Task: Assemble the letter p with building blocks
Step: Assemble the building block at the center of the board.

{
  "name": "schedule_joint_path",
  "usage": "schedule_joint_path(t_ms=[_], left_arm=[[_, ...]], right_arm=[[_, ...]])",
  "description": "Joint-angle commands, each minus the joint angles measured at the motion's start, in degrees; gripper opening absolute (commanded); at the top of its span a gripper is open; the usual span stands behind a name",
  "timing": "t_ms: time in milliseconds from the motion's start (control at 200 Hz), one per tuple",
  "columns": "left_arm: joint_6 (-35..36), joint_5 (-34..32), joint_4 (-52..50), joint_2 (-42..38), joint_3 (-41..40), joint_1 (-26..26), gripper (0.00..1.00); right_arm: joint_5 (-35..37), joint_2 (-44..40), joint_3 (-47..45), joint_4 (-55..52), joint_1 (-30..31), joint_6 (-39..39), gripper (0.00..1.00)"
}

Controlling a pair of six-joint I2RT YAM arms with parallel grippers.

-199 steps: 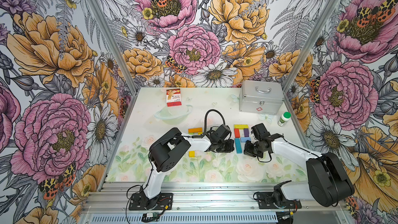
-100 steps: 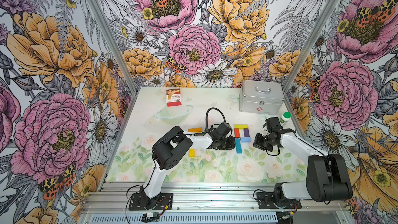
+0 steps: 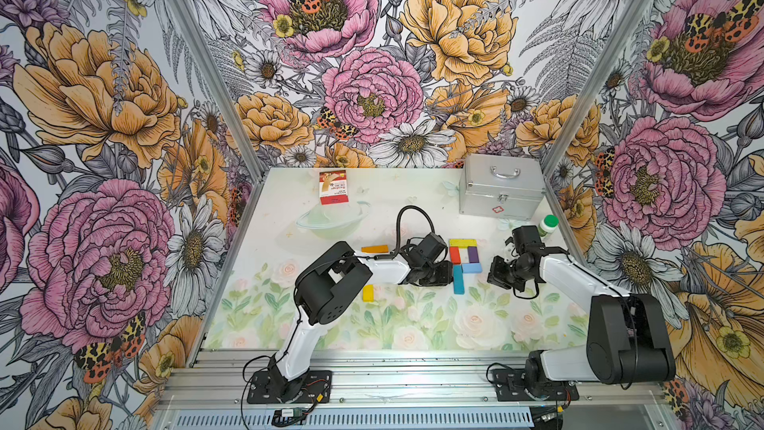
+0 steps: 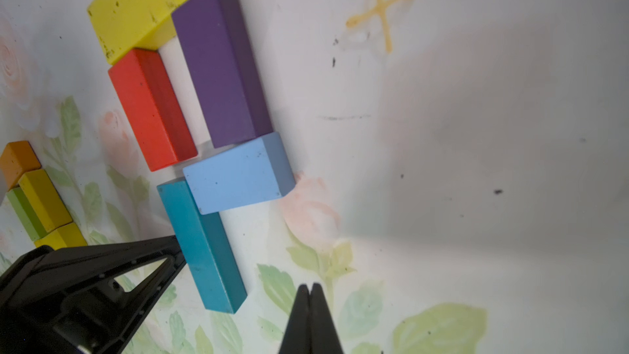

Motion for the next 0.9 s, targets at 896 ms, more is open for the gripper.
schedule_joint_path(t_ms=[896], left_arm=[[-0.2, -0.9, -0.6, -1.4, -1.5, 0.7, 0.0]], right_arm=[[-0.8, -3.2, -6.6, 6.0, 16.8, 10.3, 0.0]])
